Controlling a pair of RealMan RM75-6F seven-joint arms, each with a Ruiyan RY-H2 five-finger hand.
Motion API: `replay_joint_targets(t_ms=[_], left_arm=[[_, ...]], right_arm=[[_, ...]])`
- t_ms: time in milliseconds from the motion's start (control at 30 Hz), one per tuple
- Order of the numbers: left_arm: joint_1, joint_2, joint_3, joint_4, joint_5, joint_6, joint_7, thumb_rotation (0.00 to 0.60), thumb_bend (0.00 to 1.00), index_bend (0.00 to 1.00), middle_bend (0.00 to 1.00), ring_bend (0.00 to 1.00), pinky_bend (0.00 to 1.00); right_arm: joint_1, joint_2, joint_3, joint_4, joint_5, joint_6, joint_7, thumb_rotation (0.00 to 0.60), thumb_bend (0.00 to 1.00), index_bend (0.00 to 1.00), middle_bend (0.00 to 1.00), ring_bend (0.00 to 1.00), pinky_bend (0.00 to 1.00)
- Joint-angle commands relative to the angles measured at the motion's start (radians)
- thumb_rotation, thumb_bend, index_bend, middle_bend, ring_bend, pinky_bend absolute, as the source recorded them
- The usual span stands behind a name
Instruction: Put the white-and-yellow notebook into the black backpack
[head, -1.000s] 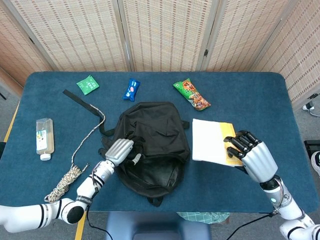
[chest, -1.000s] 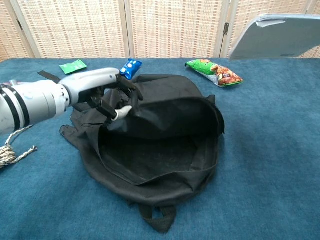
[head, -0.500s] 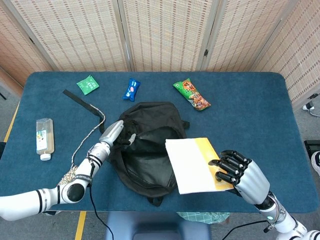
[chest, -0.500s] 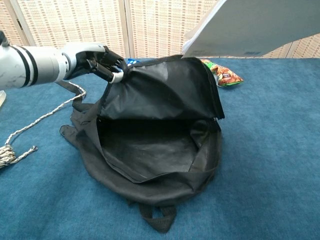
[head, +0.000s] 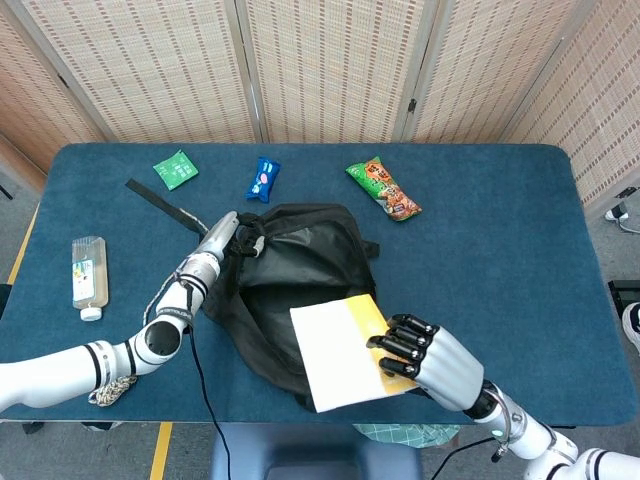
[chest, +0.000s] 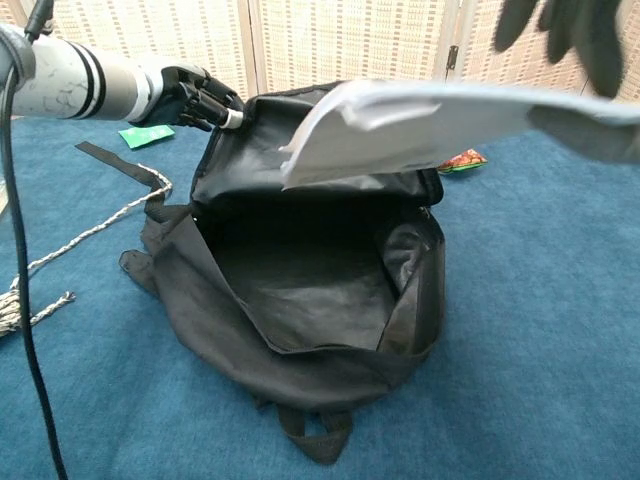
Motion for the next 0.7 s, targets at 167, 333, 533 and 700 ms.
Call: replay_joint_targets(t_ms=[167, 333, 533, 700], left_arm=[[-0.071, -0.006, 0.019, 0.077, -0.125, -0.037, 0.028, 0.600, 0.79, 0.64, 0.29, 0.23, 0.04], [-0.093, -0.009, 0.027, 0.094, -0.165, -0.038, 0.039, 0.600, 0.79, 0.64, 0.29, 0.23, 0.04], [-0.101, -0.007, 0.042, 0.098, -0.179, -0.046, 0.048, 0.600, 0.79, 0.63, 0.29, 0.23, 0.04], [-0.100, -0.004, 0.048, 0.098, -0.179, -0.046, 0.047, 0.600, 0.79, 0.63, 0.29, 0.23, 0.04]], right_arm=[[0.079, -0.127, 0.016, 0.095, 0.018, -0.122, -0.023, 0.600, 0.45, 0.77, 0.47, 0.53, 0.42], [0.139, -0.214, 0.038, 0.183, 0.041, -0.199, -0.044, 0.600, 0.45, 0.77, 0.47, 0.53, 0.42], [0.188, -0.311, 0.047, 0.313, 0.066, -0.246, -0.063, 0.600, 0.45, 0.77, 0.47, 0.53, 0.42], [0.205, -0.364, 0.051, 0.408, 0.101, -0.261, -0.078, 0.600, 0.46, 0.77, 0.47, 0.53, 0.42]])
